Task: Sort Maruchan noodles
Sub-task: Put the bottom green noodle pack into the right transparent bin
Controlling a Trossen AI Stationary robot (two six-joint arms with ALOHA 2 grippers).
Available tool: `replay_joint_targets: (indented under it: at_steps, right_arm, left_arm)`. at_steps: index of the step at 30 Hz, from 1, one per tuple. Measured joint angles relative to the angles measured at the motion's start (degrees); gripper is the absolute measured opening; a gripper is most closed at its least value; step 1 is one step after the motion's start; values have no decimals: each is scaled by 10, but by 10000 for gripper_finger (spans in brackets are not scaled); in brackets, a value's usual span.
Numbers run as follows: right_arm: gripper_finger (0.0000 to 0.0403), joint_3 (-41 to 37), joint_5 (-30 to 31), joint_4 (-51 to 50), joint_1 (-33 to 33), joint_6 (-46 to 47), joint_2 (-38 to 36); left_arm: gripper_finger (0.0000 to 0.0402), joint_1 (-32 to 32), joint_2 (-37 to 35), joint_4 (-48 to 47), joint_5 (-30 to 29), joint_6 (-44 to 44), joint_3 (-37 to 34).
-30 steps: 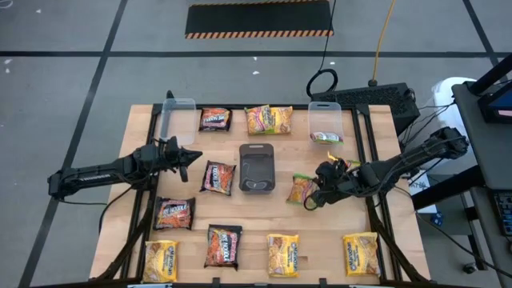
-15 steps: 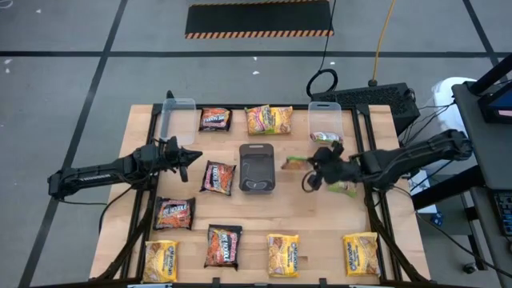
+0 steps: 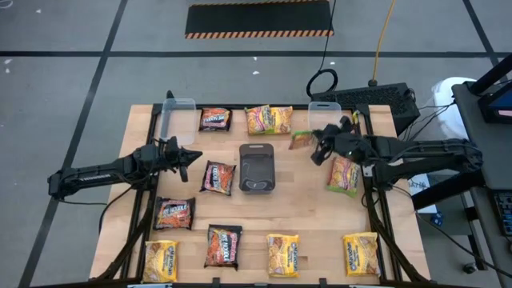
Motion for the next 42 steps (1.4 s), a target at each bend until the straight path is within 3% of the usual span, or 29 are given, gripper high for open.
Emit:
replay_joint_targets:
  at_steps: [6, 20, 29, 34, 42]
  right_arm:
    - [0, 0, 0, 74, -62, -93, -24]
    - [0, 0, -20, 65, -216, -194, -31]
    - [0, -19, -56, 15, -304, -193, -28]
    - [0, -69, -138, 61, -331, -167, -28]
    - [0, -144, -154, 118, -336, -132, -27]
  left_arm:
    - [6, 0, 0, 0, 0, 0, 0]
    - [6, 0, 0, 1, 0, -16, 0]
    - [6, 0, 0, 1, 0, -33, 0]
    - [6, 0, 0, 1, 0, -35, 0]
    - [6, 0, 0, 1, 0, -35, 0]
